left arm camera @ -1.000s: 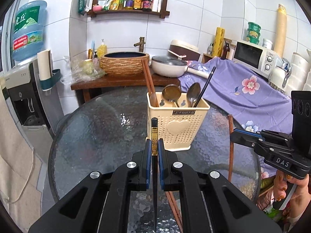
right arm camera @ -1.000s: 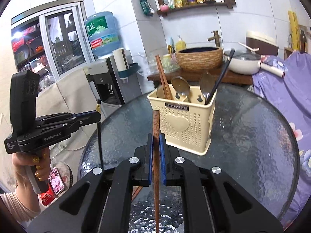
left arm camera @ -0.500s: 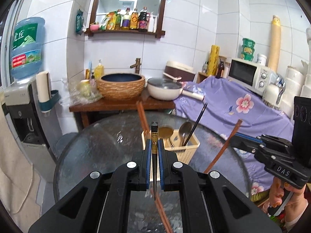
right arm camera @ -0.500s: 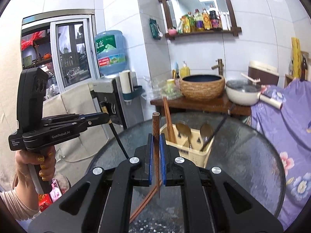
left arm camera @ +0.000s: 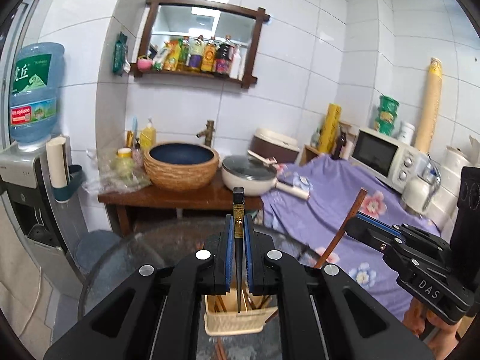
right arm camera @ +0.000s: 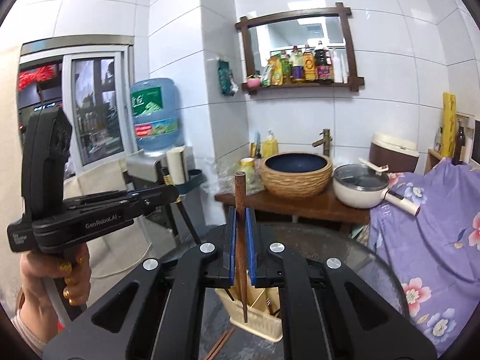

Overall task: Organize utensils
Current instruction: 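Lower both chopsticks into the cream basket and open both grippers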

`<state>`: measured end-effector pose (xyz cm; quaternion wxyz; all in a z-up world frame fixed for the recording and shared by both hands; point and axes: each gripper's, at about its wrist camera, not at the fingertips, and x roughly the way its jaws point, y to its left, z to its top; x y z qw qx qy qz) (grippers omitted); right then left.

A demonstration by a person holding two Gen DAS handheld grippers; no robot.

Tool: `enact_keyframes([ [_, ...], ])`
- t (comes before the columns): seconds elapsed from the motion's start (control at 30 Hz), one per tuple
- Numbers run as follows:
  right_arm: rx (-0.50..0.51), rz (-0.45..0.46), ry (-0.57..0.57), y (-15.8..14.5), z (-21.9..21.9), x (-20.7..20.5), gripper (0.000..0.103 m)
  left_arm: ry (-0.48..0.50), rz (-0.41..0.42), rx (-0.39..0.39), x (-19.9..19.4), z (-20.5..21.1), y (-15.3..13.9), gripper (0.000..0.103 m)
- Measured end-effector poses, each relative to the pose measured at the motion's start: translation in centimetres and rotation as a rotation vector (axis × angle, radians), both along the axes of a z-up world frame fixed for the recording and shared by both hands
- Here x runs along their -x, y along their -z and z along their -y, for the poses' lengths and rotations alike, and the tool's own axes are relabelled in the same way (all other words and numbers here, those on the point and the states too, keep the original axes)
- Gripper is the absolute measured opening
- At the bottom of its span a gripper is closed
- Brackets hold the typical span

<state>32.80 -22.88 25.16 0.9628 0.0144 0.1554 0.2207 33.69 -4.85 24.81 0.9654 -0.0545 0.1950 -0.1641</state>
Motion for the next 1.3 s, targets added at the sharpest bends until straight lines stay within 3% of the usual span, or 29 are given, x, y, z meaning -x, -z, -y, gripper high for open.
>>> enact_keyframes([
  [0.17, 0.007, 0.003, 0.055, 0.4, 0.2, -2.6, 0.007, -0.045, 0.004, -0.008, -1.8, 0.7, 0.6, 0.007],
  [0.43, 0.016, -0.053, 0.083, 5.3, 0.6, -5.4, 0.007, -0.061, -0.089, -0.037, -4.4, 1.8, 6.0, 0.007],
  [0.73, 0.027, -0.126, 0.093, 9.9, 0.6, -6.8, 0.007, -0.052, -0.147, -0.062, -4.7, 2.1, 10.0, 0.007],
  [1.13, 0.038, -0.173, 0.096, 12.2, 0.5, -7.3, 0.007, -0.051, -0.215, -0.091, -5.8, 2.3, 13.4, 0.007],
  [1.3, 0.037, -0.149, 0.109, 12.2, 0.8, -7.0, 0.008, -0.036, -0.213, -0.083, -5.6, 2.3, 13.5, 0.008],
])
